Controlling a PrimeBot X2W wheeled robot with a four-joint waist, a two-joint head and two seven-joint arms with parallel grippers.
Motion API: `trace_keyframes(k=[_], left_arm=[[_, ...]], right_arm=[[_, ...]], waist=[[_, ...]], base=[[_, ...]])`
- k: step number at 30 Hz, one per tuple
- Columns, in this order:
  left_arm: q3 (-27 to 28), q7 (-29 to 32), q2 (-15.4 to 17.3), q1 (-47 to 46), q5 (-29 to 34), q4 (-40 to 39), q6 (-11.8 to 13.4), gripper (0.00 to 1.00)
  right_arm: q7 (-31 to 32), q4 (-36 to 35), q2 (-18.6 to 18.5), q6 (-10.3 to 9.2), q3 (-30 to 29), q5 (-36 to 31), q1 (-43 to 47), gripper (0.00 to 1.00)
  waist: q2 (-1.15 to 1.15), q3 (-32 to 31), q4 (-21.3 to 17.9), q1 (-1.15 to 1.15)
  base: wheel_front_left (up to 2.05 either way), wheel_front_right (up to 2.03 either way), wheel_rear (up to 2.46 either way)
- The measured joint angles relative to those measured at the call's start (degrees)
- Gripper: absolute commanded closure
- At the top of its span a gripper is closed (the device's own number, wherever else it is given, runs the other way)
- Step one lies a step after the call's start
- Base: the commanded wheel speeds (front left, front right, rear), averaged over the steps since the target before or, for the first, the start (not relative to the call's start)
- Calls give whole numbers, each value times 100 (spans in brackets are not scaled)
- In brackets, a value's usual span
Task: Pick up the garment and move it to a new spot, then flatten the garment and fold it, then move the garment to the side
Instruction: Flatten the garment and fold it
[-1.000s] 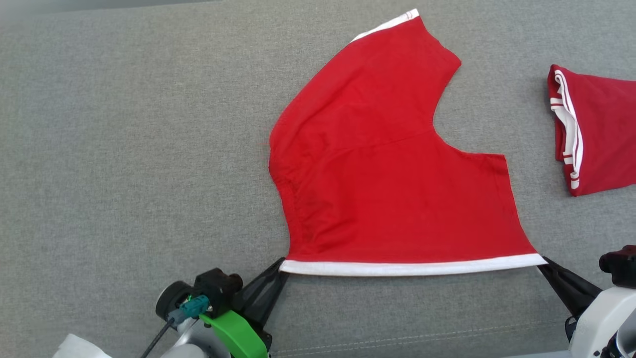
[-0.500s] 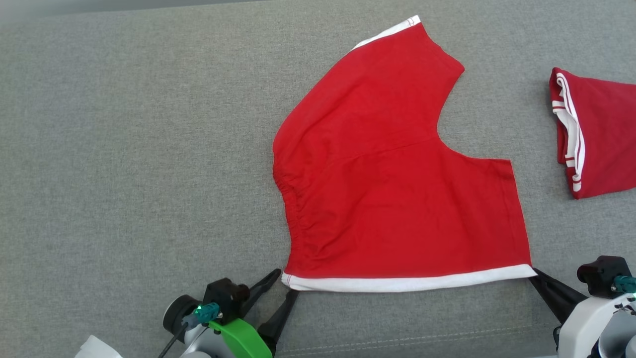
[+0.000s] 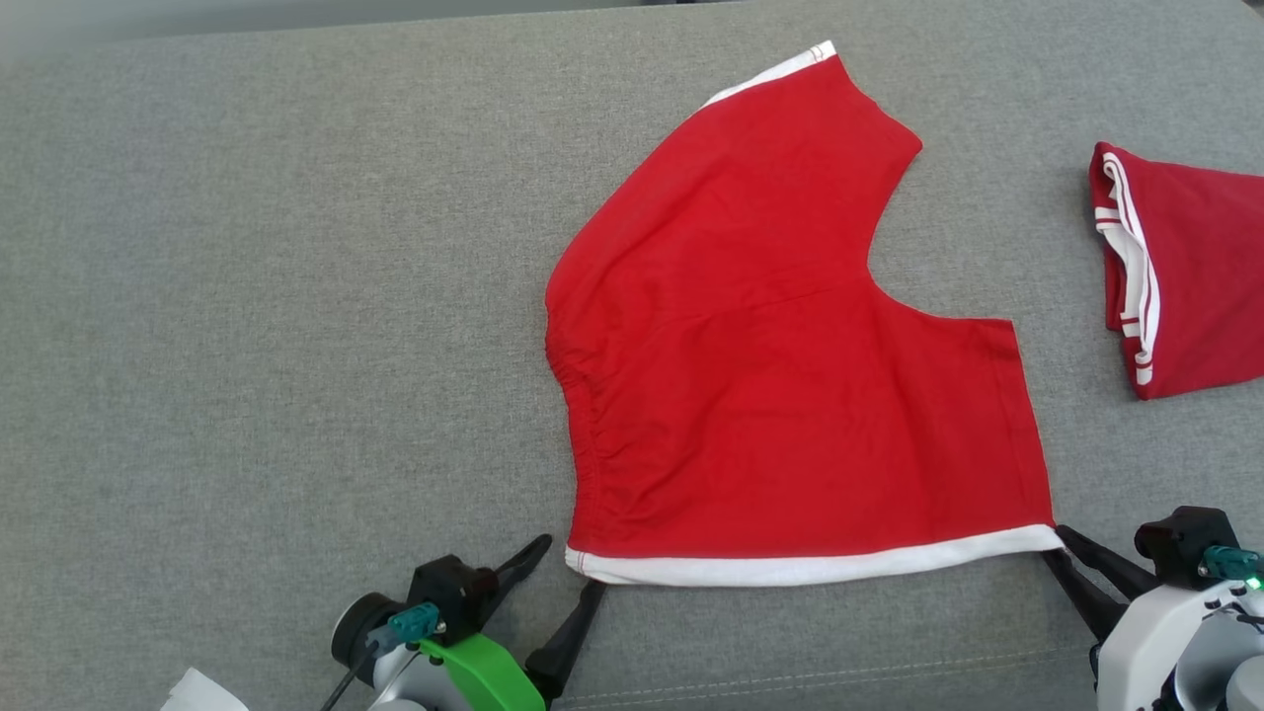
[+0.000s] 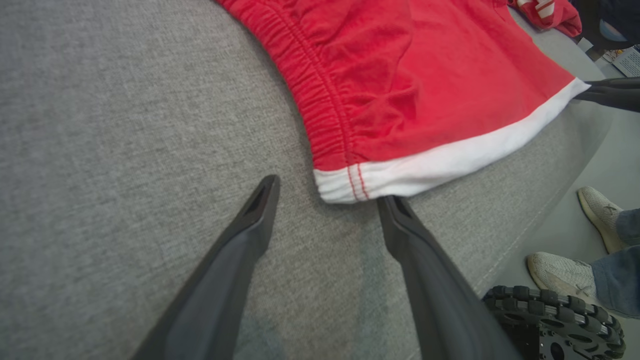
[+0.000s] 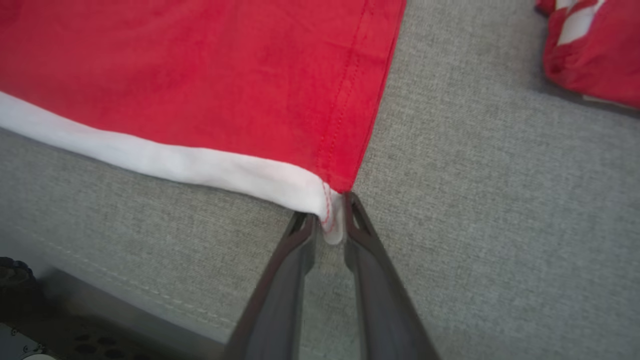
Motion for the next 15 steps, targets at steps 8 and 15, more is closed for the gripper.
trace_keyframes(k=[8,15], left_arm=[[67,-30,-57,0,0,86,-54,0],[93,-32,-94,-8,32,182,-105,0]], right_arm=[[-91,105,51,-7,2,-85,-13,4],[-157,181,114,-41,11,-126,-44,8]], waist=[[0,-14,-21,0],[0,-25,-16,0]], base=[[0,0,0],[0,0,0]])
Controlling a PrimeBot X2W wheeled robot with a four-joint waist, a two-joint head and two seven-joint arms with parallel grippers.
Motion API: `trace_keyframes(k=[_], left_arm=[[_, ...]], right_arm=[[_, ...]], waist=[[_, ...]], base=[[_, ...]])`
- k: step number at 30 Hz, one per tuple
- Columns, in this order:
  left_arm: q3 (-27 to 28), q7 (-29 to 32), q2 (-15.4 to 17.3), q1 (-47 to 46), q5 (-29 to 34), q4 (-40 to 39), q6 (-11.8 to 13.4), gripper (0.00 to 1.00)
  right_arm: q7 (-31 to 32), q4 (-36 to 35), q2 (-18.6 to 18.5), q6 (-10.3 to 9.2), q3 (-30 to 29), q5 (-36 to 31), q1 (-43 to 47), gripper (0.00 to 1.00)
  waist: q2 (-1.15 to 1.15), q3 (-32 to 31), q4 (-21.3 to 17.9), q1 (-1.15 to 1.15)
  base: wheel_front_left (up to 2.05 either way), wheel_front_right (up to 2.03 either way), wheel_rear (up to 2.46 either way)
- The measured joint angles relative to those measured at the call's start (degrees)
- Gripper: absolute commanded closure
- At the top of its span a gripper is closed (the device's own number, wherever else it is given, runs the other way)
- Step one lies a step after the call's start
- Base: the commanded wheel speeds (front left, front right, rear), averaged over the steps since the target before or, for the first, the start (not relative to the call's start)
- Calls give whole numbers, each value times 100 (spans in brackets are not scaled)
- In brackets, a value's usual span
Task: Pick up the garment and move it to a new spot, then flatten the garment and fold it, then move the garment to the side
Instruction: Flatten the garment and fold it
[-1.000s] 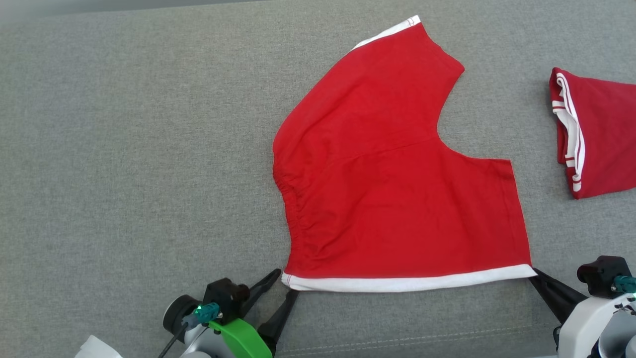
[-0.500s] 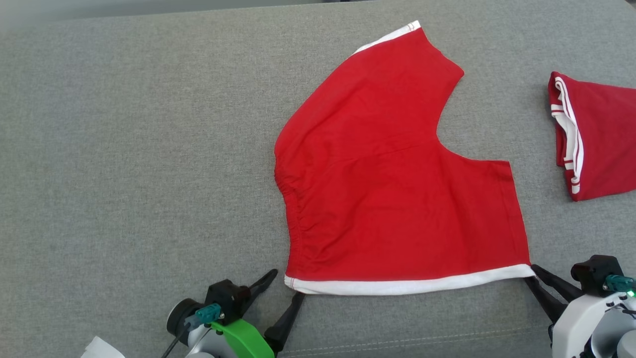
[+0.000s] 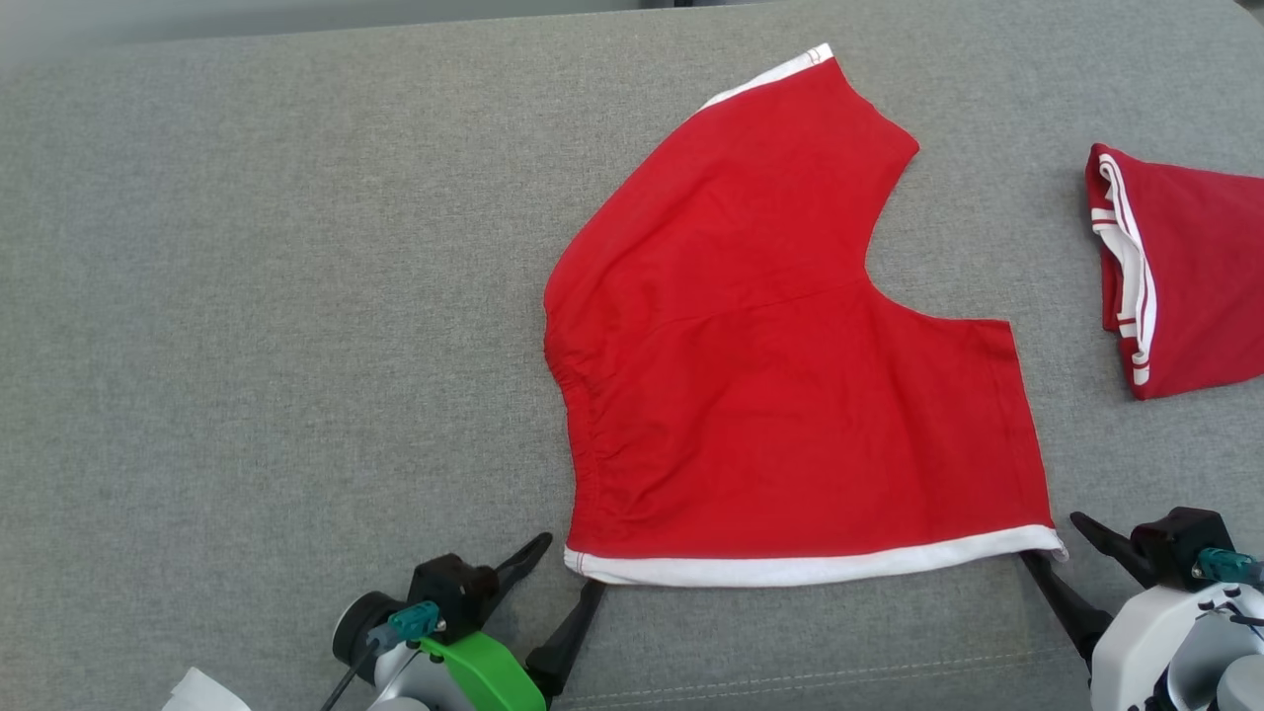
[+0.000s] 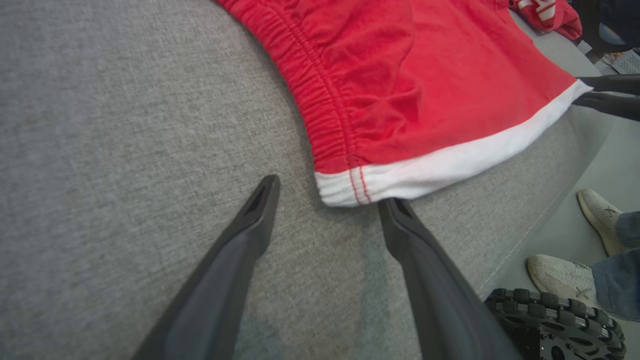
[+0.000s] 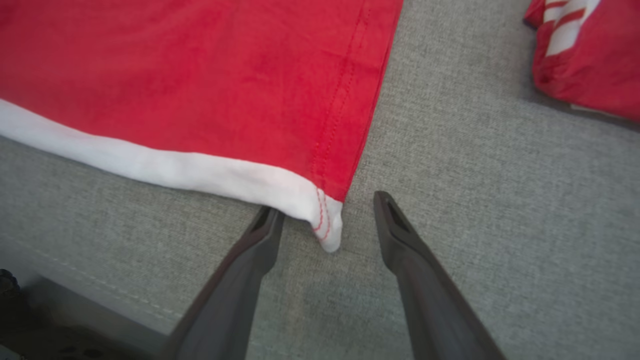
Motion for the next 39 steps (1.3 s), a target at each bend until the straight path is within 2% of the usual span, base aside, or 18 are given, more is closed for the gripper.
trace_keyframes(k=[1,2,3,7,10,16,18,21,26,30,35,39], left_arm=[[3,-2,-5,-3,19,12,-3,0],[4,-19,-14,-4,43,21,-3,0],[3,-20,-22,-5,66,24,-4,0],[-1,-26,-25,-30,197,20,-44,0],[32,-22,-24,-31,281,-52,-43,0],[358,9,0,123,145,-202,58,0],[355,-11,52,314,34,-221,48,0],[310,-18,130,606,-257,-323,-75,0],[223,309,313,802,-611,-595,-205,0],[224,517,409,947,-880,-880,-229,0],[548,476,432,1148,-1095,-1236,-220,0],[1016,258,539,1140,-1148,-1544,-41,0]], right_arm=[[-34,12,15,0,1,-22,-11,15],[-34,22,36,0,2,-23,-25,25],[-34,34,60,0,9,-23,-48,29],[-35,69,99,1,20,-29,-87,9],[-44,93,107,1,27,-69,-87,0],[-220,66,121,5,-29,-60,-77,0],[-304,-42,99,71,-21,-91,-72,0],[-380,-202,-25,160,-22,-141,-46,0],[-388,-338,-303,259,-88,-54,166,0],[-386,-431,-481,258,-135,189,404,0],[-387,-620,-600,248,-474,519,509,0],[-439,-728,-564,60,-975,773,511,0]], waist=[[0,1,2,0],[0,2,3,0],[0,3,4,0],[0,11,9,0],[0,14,8,0],[0,1,-4,0],[0,-21,-9,0],[0,-48,-20,0],[0,-65,-48,0],[0,-73,-80,0],[0,-102,-145,0],[0,-204,-197,0]], base=[[0,0,0],[0,0,0],[0,0,0],[0,0,0],[0,0,0],[0,0,0],[0,0,0],[0,0,0],[0,0,0],[0,0,0],[0,0,0],[0,0,0]])
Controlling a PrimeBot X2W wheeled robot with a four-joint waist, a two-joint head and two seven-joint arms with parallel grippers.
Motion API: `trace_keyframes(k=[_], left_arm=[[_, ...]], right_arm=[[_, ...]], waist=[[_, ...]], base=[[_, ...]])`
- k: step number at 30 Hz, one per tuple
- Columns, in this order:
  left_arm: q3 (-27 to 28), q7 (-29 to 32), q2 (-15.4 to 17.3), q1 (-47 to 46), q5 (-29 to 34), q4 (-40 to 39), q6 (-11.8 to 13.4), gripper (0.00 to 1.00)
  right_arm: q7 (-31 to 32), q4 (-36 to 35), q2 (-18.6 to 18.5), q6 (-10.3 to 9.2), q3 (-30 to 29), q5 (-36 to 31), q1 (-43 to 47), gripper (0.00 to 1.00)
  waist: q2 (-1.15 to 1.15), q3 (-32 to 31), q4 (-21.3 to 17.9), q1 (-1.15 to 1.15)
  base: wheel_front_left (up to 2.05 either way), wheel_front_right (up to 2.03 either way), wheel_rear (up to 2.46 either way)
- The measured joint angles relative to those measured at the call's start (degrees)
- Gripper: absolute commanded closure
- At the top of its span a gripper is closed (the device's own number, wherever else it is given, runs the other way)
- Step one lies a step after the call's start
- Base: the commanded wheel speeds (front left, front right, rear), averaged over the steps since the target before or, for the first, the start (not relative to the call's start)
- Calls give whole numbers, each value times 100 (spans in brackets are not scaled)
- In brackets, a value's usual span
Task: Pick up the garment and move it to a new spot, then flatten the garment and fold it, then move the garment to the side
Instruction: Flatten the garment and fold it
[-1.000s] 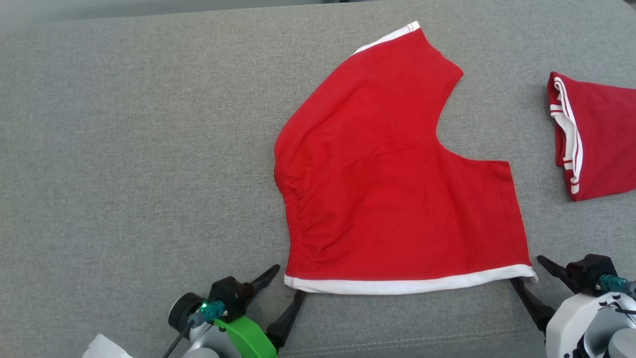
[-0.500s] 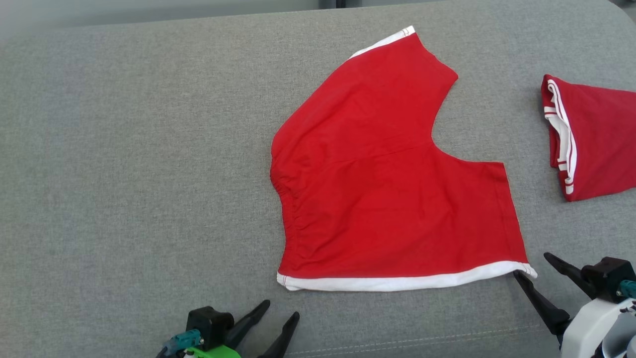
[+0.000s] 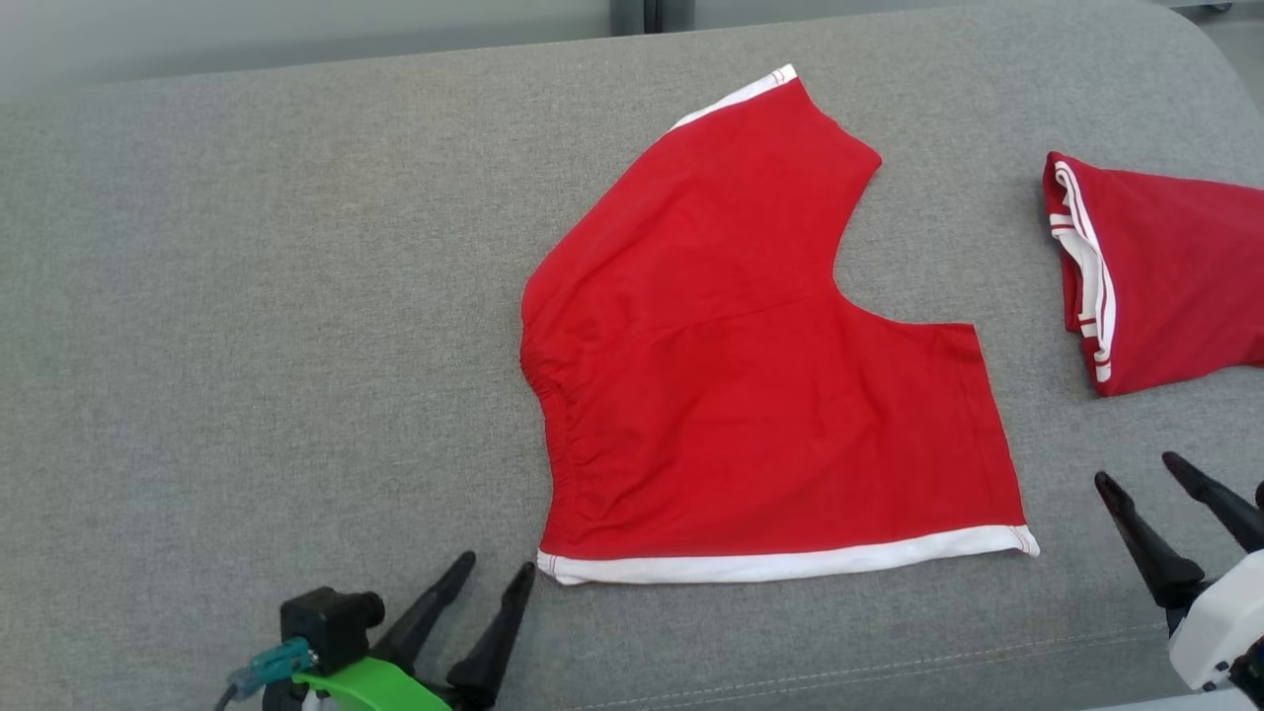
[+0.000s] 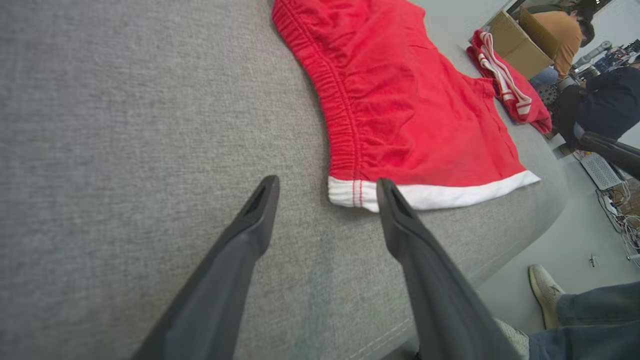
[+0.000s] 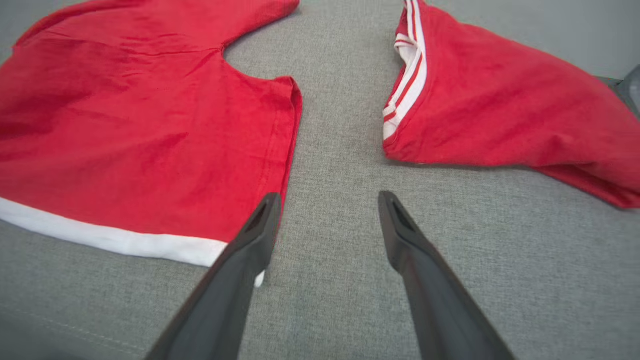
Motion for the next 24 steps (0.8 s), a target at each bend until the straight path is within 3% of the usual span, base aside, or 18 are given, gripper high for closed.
trace_keyframes(k=[4,12,24], left_arm=[[130,-4,-3,0,-107,-78,103,0],[112,40,-348,16,-478,-83,219,0],[172,375,-560,31,-850,124,376,0]], right_arm=[[-4,3,252,-60,-188,85,2,0],[-7,127,879,-62,-127,179,185,0],[-48,597,1236,-63,-4,164,200,0]], waist=[[0,-100,-18,0],[0,-247,44,0],[0,-164,36,0]], base=[[0,0,0],[0,0,0],[0,0,0]])
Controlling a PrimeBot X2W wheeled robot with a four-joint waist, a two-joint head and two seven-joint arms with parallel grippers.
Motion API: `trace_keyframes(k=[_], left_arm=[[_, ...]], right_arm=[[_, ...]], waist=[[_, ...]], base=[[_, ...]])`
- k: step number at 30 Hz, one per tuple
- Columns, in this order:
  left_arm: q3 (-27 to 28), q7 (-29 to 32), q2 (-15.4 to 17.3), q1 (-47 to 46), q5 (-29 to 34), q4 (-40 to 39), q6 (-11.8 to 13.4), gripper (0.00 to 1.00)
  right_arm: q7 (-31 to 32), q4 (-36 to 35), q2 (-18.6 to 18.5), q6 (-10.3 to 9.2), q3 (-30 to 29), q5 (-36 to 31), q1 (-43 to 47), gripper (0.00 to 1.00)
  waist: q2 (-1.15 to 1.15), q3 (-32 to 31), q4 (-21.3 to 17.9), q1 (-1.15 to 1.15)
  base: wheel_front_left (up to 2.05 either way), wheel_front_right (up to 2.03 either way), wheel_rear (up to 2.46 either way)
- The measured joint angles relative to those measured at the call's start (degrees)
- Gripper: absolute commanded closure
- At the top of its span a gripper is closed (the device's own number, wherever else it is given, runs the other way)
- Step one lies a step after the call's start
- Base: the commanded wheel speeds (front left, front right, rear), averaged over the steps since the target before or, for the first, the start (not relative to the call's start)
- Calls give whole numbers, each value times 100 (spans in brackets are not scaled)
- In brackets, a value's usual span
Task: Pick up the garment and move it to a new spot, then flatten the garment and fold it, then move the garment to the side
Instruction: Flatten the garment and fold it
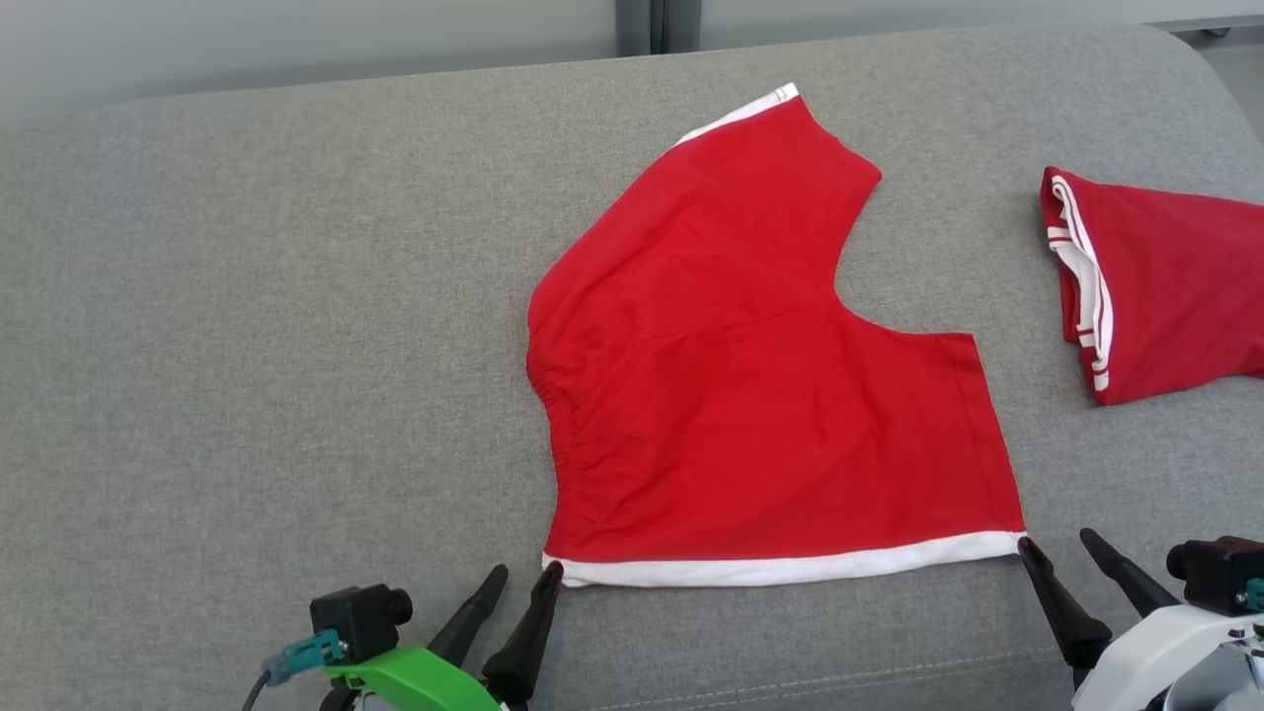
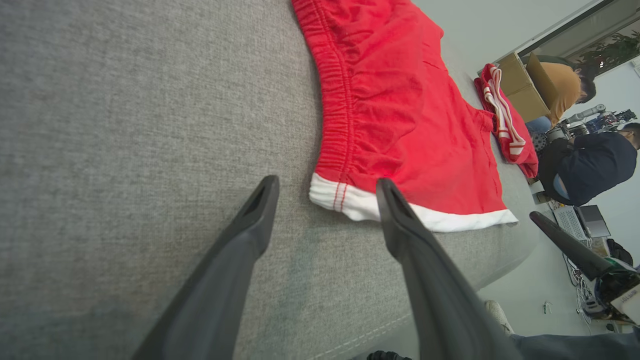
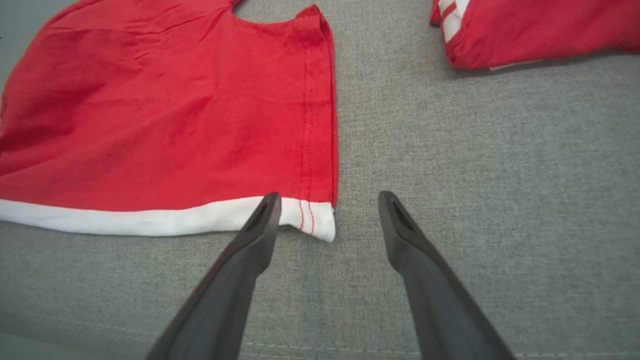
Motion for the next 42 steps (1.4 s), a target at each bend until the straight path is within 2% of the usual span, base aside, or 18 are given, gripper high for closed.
trace_keyframes(k=[11,19,23,35,40,42], left_arm=[[-26,185,-96,-30,-56,162,26,0],[-44,241,-129,-38,-110,193,26,0],[-44,287,-176,-42,-204,212,26,0],[-30,344,-283,-175,-343,331,-27,0],[-64,419,-301,-191,-344,365,-34,0],[-78,439,-308,-219,-344,381,-47,0]], right_arm=[[0,409,342,59,215,-51,-203,0],[0,613,401,112,252,-59,-313,0],[0,744,478,162,278,-59,-343,10],[0,1005,605,272,333,-85,-589,13],[-1,1110,681,325,356,-105,-721,18],[-1,1152,700,365,368,-129,-762,24]], waist=[[0,55,-15,0],[0,71,21,0],[0,89,35,0],[0,161,45,0],[0,187,36,0],[0,198,33,0]], base=[[0,0,0],[0,0,0],[0,0,0],[0,0,0],[0,0,0],[0,0,0]])
